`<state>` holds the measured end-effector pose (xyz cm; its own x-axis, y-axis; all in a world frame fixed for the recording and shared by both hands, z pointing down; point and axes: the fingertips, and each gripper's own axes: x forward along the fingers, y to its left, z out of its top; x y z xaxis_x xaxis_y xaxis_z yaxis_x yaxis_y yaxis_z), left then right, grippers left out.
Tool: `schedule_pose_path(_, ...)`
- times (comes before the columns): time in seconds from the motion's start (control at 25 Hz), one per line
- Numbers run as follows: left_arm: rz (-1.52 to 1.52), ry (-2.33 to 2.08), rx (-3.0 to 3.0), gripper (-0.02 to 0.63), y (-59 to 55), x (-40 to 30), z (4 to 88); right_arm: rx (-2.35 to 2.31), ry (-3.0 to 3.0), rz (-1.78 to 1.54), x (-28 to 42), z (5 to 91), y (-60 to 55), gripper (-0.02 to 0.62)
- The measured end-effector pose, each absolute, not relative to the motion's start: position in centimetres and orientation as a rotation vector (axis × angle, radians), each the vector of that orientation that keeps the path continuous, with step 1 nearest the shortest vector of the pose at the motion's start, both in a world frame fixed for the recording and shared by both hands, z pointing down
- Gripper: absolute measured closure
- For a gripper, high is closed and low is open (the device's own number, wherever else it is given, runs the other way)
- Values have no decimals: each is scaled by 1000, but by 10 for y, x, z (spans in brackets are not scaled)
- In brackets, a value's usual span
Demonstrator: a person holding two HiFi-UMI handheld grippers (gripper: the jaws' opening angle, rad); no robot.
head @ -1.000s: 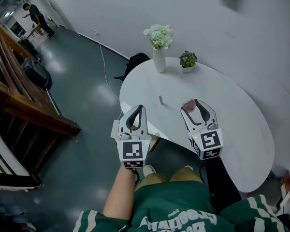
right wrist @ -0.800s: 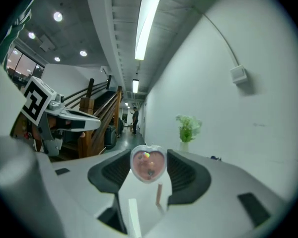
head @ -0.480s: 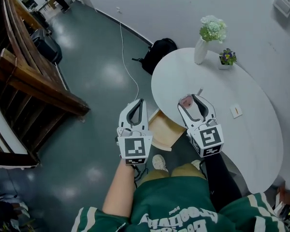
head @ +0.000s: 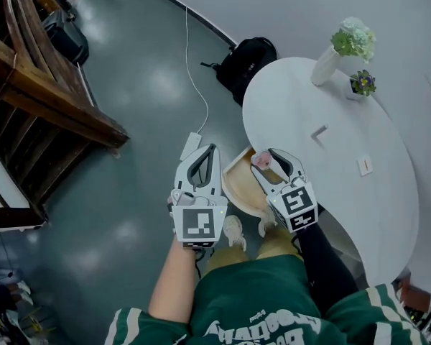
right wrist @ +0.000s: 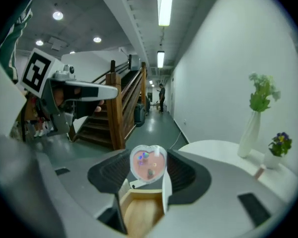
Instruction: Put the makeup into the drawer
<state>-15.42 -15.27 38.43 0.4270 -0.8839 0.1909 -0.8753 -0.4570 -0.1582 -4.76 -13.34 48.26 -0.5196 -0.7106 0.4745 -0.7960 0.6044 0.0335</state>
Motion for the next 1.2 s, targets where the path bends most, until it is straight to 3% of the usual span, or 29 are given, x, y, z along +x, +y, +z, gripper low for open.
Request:
schedule_pose_path(0.68,-506,1823,-2607,607,-181,-198,483,671,-2170,593,-96,745,-115,357)
schedule_pose_path(1.2,-638,1881,-2554,607,-163,-228,528,591,-2032,590,-106,854,-120,357)
